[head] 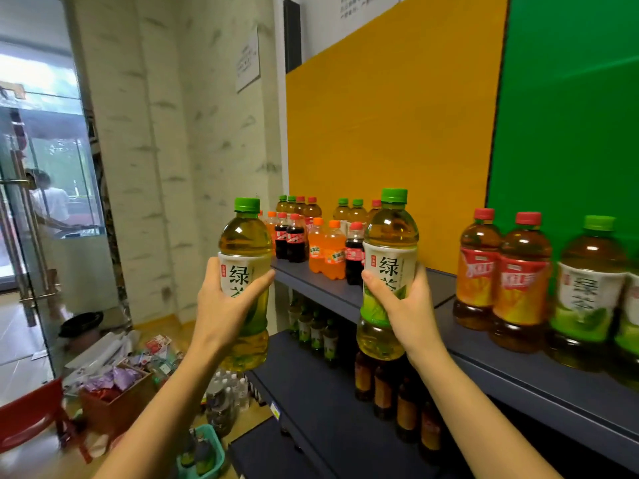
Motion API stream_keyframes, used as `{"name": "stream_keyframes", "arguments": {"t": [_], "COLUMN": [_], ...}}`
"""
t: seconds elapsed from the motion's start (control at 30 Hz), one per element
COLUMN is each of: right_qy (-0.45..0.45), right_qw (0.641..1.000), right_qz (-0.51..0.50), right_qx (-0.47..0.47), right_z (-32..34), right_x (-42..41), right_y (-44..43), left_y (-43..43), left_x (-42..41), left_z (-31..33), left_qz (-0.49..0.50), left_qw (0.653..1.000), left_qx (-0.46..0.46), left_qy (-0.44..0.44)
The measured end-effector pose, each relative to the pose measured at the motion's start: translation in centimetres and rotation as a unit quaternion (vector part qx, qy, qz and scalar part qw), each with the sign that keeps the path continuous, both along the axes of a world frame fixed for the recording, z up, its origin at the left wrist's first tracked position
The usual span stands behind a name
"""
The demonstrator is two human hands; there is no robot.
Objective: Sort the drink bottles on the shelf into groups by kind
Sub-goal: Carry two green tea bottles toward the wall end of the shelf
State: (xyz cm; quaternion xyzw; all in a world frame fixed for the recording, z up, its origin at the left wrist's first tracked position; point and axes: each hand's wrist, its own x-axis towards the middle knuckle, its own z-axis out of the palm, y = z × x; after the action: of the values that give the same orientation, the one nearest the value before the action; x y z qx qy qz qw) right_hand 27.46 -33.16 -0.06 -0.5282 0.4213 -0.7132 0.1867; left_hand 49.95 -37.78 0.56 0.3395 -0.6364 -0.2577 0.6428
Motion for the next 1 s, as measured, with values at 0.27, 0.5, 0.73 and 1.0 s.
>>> {"name": "stream_keyframes", "arguments": {"t": [0.27, 0.5, 0.73, 1.0], "right_qy": [0.015, 0.019, 0.022, 0.035], "right_qw": [1.000, 0.999, 0.997, 0.992], "right_qz": [-0.009, -0.044, -0.072, -0.118], "right_qx": [0.011, 0.007, -0.015, -0.009], "right_z": [-1.6, -1.8, -0.9, -0.3], "right_x": [3.0, 4.3, 4.6, 5.0], "right_y": [-10.3, -20.2, -27.1, -31.2], "left_y": [-10.2, -21.4, -30.5, -37.9], "left_x": [2.9, 2.5, 1.9, 0.0], "left_z": [-1.9, -1.3, -0.6, -0.1], "left_qz": [-0.009, -0.026, -0.080, -0.146], "left_qw": [1.000, 0.999, 0.996, 0.988], "left_qx": [-0.002, -0.019, -0.022, -0.024], "left_qy": [0.010, 0.018, 0.015, 0.036]}}
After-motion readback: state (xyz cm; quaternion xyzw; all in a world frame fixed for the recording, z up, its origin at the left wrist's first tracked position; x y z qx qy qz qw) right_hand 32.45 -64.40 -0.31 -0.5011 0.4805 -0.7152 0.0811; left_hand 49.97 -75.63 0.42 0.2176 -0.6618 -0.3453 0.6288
